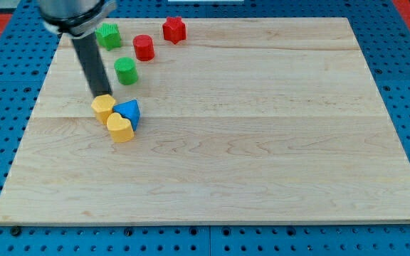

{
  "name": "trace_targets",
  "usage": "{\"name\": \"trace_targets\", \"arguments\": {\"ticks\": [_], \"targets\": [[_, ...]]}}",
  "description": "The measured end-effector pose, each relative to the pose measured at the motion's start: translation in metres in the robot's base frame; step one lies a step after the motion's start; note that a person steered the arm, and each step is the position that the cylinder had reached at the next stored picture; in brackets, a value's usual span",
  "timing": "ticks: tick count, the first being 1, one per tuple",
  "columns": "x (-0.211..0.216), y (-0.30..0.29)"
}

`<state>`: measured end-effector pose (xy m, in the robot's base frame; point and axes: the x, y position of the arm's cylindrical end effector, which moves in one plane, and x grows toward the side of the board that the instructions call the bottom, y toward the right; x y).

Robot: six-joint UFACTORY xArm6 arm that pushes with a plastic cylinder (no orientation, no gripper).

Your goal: Place the yellow hexagon to the top left of the blue triangle

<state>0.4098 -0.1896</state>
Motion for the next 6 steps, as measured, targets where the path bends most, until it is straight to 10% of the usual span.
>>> {"name": "trace_targets", "arguments": {"ticks": [2,6], "targets": [[0.073,-0.054],[0.043,-0.023]]}}
